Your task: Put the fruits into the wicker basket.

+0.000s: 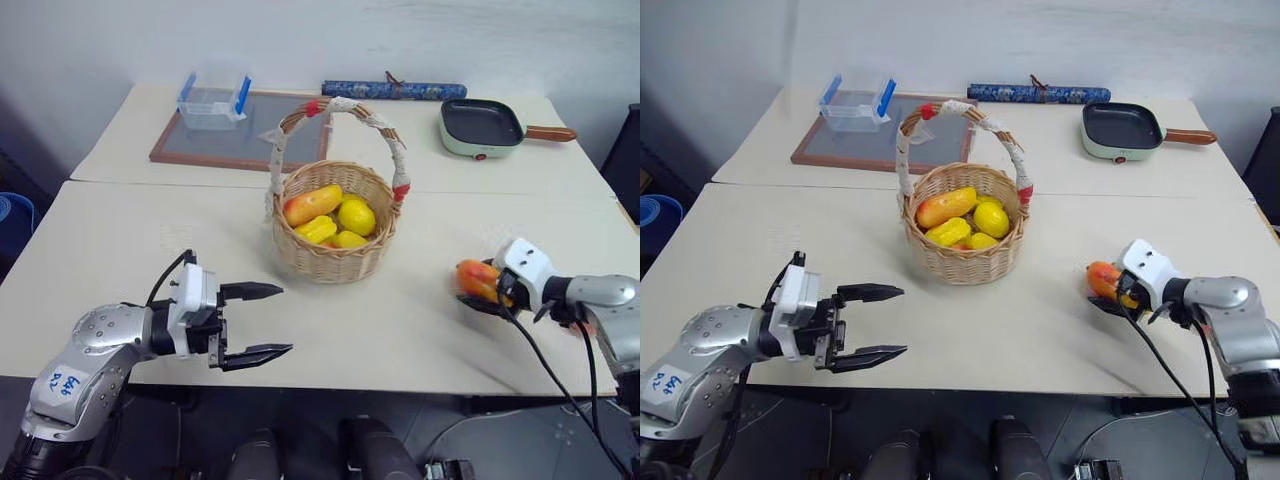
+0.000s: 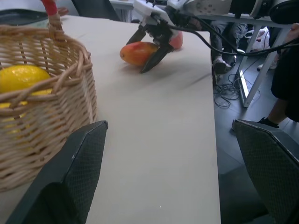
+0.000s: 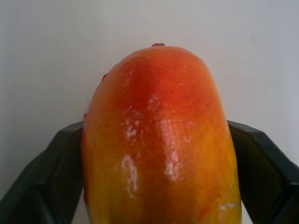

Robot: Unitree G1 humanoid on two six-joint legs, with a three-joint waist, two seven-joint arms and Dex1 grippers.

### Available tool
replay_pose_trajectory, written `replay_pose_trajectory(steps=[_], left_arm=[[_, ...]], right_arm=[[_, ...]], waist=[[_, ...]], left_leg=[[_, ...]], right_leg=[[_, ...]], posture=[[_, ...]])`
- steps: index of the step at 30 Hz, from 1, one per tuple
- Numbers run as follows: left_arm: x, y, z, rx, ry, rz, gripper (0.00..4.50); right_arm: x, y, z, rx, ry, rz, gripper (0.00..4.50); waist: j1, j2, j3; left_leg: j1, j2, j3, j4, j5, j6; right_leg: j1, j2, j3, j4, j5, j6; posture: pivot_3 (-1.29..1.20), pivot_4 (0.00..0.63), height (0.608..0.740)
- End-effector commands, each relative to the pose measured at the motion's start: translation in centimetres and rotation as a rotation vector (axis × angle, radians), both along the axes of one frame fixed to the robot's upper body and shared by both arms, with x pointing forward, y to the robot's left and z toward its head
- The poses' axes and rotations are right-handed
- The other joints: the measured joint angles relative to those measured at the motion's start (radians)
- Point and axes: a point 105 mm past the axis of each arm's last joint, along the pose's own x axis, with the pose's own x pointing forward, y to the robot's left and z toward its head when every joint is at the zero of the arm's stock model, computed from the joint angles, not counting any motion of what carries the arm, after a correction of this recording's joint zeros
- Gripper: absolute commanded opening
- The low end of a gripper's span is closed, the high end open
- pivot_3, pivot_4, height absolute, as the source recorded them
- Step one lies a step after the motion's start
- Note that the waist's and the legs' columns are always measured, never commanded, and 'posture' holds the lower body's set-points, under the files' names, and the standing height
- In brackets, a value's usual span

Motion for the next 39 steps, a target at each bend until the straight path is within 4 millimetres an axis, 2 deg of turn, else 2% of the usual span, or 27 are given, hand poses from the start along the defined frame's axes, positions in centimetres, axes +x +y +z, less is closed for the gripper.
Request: replay_pose_trajectory(steps=[1, 4, 5, 6, 7, 9, 10, 12, 14, 17, 21, 22, 25, 28, 31, 35, 39], left_arm=[[-0.4, 0.1, 0.9, -0.017, -0.037, 0.004, 4.5], [-0.3, 0.9, 0.9, -0.023, -0.035, 0.049, 4.5], [-0.3, 1.4, 0.8, -0.022, -0.032, 0.069, 4.5], [-0.3, 2.2, 0.6, -0.02, -0.024, 0.105, 4.5], [-0.3, 2.7, 0.4, -0.018, -0.017, 0.13, 4.5], [-0.4, 3.5, 0.1, -0.017, -0.002, 0.165, 4.5], [-0.3, 3.6, 0.0, -0.017, 0.001, 0.174, 4.5], [-0.2, 3.8, 0.0, -0.019, 0.007, 0.187, 4.5], [-0.1, 4.0, 0.2, -0.04, 0.008, 0.205, 4.5], [0.1, 3.9, 0.4, -0.053, 0.007, 0.211, 4.5], [0.1, 3.7, 0.5, -0.058, 0.004, 0.212, 4.5], [0.1, 3.7, 0.6, -0.06, 0.004, 0.211, 4.5], [0.0, 3.5, 0.7, -0.065, 0.005, 0.205, 4.5], [0.2, 3.2, 0.8, -0.071, 0.007, 0.192, 4.5], [0.5, 2.8, 0.9, -0.074, 0.006, 0.167, 4.5], [0.9, 2.7, 0.9, -0.074, 0.006, 0.144, 4.5], [1.5, 2.6, 0.7, -0.075, 0.015, 0.113, 4.5]], right_arm=[[0.3, 0.5, 0.3, 0.029, -0.023, 0.057, 3.23], [0.1, 2.0, 2.4, 0.099, -0.079, 0.153, 3.23], [-0.7, 3.6, 3.5, 0.139, -0.087, 0.243, 3.23], [-1.8, 7.3, 5.7, 0.215, -0.114, 0.379, 3.23], [-3.1, 9.8, 7.1, 0.264, -0.125, 0.482, 3.23], [-3.9, 14.3, 9.6, 0.36, -0.168, 0.564, 3.23], [-3.9, 15.6, 10.4, 0.387, -0.188, 0.569, 3.23], [-3.3, 18.3, 12.0, 0.442, -0.233, 0.556, 3.23], [-1.2, 21.3, 13.6, 0.44, -0.343, 0.497, 3.23], [1.6, 23.3, 14.3, 0.389, -0.436, 0.412, 3.23], [3.2, 23.6, 13.9, 0.364, -0.427, 0.37, 3.23], [3.2, 23.6, 14.2, 0.384, -0.433, 0.368, 3.58], [2.5, 23.4, 14.8, 0.418, -0.449, 0.39, 4.48], [-0.3, 22.5, 15.3, 0.517, -0.454, 0.508, 4.48], [-2.3, 18.8, 15.3, 0.621, -0.478, 0.48, 4.48], [-5.7, 14.7, 14.2, 0.616, -0.487, 0.467, 4.48], [-8.6, 7.1, 11.3, 0.527, -0.495, 0.186, 4.48]], waist=[[-0.002, 0.0, 0.0], [-0.009, 0.0, 0.0], [-0.01, 0.001, 0.001], [-0.013, 0.004, 0.003], [-0.018, 0.007, 0.004], [-0.025, 0.009, 0.006], [-0.03, 0.009, 0.006], [-0.03, 0.009, 0.006], [-0.027, 0.008, 0.005], [-0.024, 0.008, 0.005], [-0.009, 0.008, 0.005], [-0.01, 0.008, 0.005], [-0.015, 0.008, 0.005], [-0.015, 0.007, 0.005], [-0.007, 0.008, 0.005], [0.008, 0.008, 0.005], [0.015, 0.008, 0.005]], left_leg=[[0.0, 0.0, 0.0, 0.001, 0.0, 0.0], [0.0, 0.0, 0.0, 0.001, 0.0, 0.0], [0.0, 0.0, 0.0, 0.001, 0.0, 0.0], [-0.001, 0.0, 0.0, 0.001, 0.0, 0.0], [-0.001, 0.0, 0.0, 0.001, 0.0, 0.0], [0.0, 0.001, -0.002, 0.001, -0.001, -0.002], [0.0, 0.002, -0.006, 0.001, -0.002, -0.003], [-0.001, 0.003, -0.01, 0.001, -0.003, -0.003], [-0.001, 0.002, -0.011, 0.001, -0.003, -0.004], [-0.002, 0.0, -0.01, 0.001, -0.003, -0.004], [-0.004, -0.003, -0.011, 0.002, -0.003, -0.003], [-0.005, -0.003, -0.011, 0.002, -0.004, -0.002], [-0.006, -0.003, -0.009, 0.002, -0.006, 0.001], [-0.006, -0.002, -0.01, 0.001, -0.007, 0.0], [-0.006, -0.001, -0.011, 0.0, -0.008, -0.001], [-0.006, -0.002, -0.01, 0.001, -0.012, 0.006], [-0.005, -0.002, -0.01, 0.001, -0.012, 0.006]], right_leg=[[0.0, 0.0, 0.0, 0.0, 0.0, 0.0], [0.0, 0.0, 0.0, 0.001, 0.0, 0.001], [0.0, 0.0, 0.0, 0.001, 0.0, 0.001], [0.0, 0.0, 0.0, 0.001, 0.0, 0.001], [-0.001, 0.0, 0.0, 0.001, 0.0, 0.001], [-0.003, 0.001, 0.002, 0.004, 0.0, 0.001], [-0.002, 0.003, 0.002, 0.005, 0.0, 0.001], [-0.003, 0.004, 0.0, 0.006, 0.0, 0.0], [-0.002, 0.004, -0.001, 0.006, -0.001, -0.001], [-0.004, 0.001, -0.001, 0.007, -0.001, -0.002], [-0.005, -0.002, -0.002, 0.006, -0.002, -0.002], [-0.005, -0.003, -0.002, 0.006, -0.001, -0.002], [-0.006, -0.004, -0.003, 0.005, -0.001, -0.001], [-0.006, -0.003, -0.004, 0.004, 0.0, 0.001], [-0.006, -0.002, -0.005, 0.004, -0.001, 0.002], [-0.003, -0.002, -0.005, 0.0, 0.0, 0.003], [-0.001, -0.002, -0.004, -0.001, 0.0, 0.003]], posture=[[0.0, 0.15, 0.74], [0.0, 0.15, 0.74], [0.0, 0.15, 0.74], [0.0, 0.15, 0.74], [0.0, 0.15, 0.74], [0.0, 0.15, 0.74], [0.0, 0.15, 0.74], [0.0, 0.15, 0.74], [0.0, 0.15, 0.74], [0.0, 0.15, 0.74], [0.0, 0.15, 0.74], [0.0, 0.15, 0.74], [0.0, 0.15, 0.74], [0.0, 0.15, 0.74], [0.0, 0.15, 0.74], [0.0, 0.15, 0.74], [0.0, 0.15, 0.74]])
